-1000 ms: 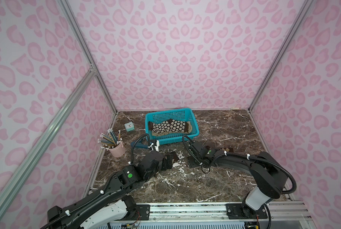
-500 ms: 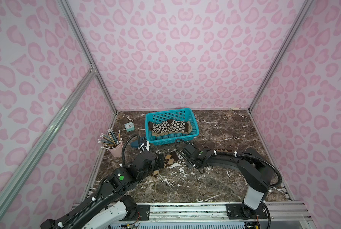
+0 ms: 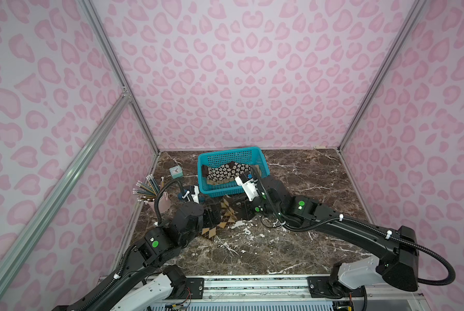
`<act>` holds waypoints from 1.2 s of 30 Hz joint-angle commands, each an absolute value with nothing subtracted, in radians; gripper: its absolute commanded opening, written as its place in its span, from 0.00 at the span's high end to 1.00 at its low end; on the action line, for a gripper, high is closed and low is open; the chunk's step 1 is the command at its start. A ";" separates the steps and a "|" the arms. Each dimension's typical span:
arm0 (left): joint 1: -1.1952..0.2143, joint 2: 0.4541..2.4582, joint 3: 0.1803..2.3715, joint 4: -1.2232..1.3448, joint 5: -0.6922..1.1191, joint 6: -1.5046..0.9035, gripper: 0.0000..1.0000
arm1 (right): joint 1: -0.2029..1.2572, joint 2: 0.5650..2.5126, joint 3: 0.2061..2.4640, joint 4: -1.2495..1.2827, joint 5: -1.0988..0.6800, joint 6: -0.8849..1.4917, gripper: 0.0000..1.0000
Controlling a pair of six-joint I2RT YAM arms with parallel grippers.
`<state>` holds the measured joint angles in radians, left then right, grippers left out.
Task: Place the socks together as a pair
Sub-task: Flatten out the sock at the center of the board.
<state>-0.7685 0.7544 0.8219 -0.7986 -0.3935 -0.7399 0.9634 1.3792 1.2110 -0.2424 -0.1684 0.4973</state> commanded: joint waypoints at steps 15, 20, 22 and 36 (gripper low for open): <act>-0.924 1.155 0.817 -0.497 -0.281 -0.693 0.11 | 0.181 0.909 0.287 -0.084 -0.379 0.657 0.94; -0.979 1.266 0.853 -0.413 -0.239 -0.671 0.13 | 0.129 0.861 0.292 -0.055 -0.409 0.694 0.93; -0.996 1.300 0.863 -0.388 -0.219 -0.665 0.13 | 0.126 0.855 0.331 -0.104 -0.352 0.681 0.91; -1.020 1.371 0.861 -0.401 -0.241 -0.711 0.11 | 0.003 0.828 0.369 -0.319 -0.135 0.702 0.40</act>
